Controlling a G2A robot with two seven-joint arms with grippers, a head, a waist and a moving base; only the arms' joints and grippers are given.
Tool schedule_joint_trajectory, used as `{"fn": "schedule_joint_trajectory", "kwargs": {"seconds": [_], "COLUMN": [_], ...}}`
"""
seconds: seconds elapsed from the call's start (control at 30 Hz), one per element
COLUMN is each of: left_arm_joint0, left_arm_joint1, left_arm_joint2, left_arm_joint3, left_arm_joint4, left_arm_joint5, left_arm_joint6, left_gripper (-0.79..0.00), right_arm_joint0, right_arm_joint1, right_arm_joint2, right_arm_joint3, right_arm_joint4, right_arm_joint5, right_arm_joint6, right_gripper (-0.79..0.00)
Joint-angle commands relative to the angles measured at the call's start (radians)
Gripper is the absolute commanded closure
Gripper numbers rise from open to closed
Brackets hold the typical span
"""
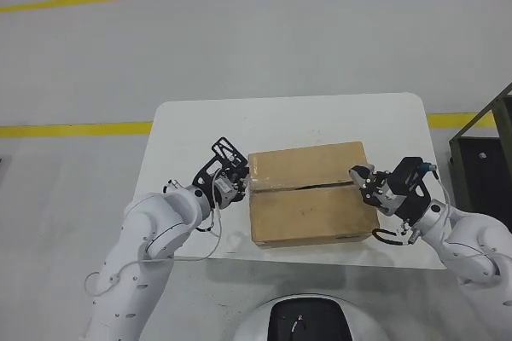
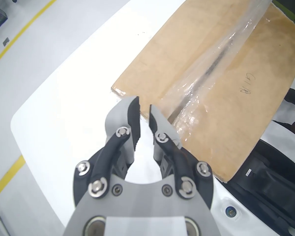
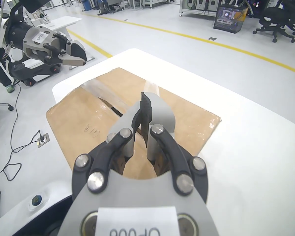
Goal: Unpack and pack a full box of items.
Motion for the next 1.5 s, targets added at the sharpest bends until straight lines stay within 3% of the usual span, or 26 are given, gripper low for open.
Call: {"fn": "schedule_joint_trajectory", "kwargs": {"seconds": [0.0, 0.5, 1.03, 1.27, 1.47], "left_arm_joint0": [-0.013, -0.107, -0.12, -0.124, -0.129], "left_arm_joint1": [-0.004, -0.034, -0.049, -0.055, -0.059], "left_arm_joint2": [0.022, 0.158, 0.222, 0.239, 0.245], "left_arm_joint3": [0.014, 0.112, 0.178, 0.197, 0.204], "left_arm_joint4": [-0.005, -0.017, 0.0, 0.016, 0.024], "left_arm_joint5": [-0.005, -0.026, -0.045, -0.038, -0.037], "left_arm_joint6": [0.008, 0.067, 0.075, 0.082, 0.085], "left_gripper": [0.0, 0.0, 0.0, 0.0, 0.0], "right_arm_joint0": [-0.003, -0.008, -0.016, -0.02, -0.02], "right_arm_joint1": [0.0, 0.004, 0.006, 0.008, 0.01], "right_arm_joint2": [0.001, 0.005, -0.001, 0.004, 0.016], "right_arm_joint3": [-0.001, 0.0, -0.004, -0.008, -0.012], "right_arm_joint4": [0.0, -0.005, -0.024, -0.024, -0.015], "right_arm_joint5": [0.001, -0.007, 0.0, 0.005, 0.008], "right_arm_joint6": [0.0, 0.017, 0.02, 0.035, 0.047], "right_gripper": [0.0, 0.0, 0.0, -0.105, -0.259]}}
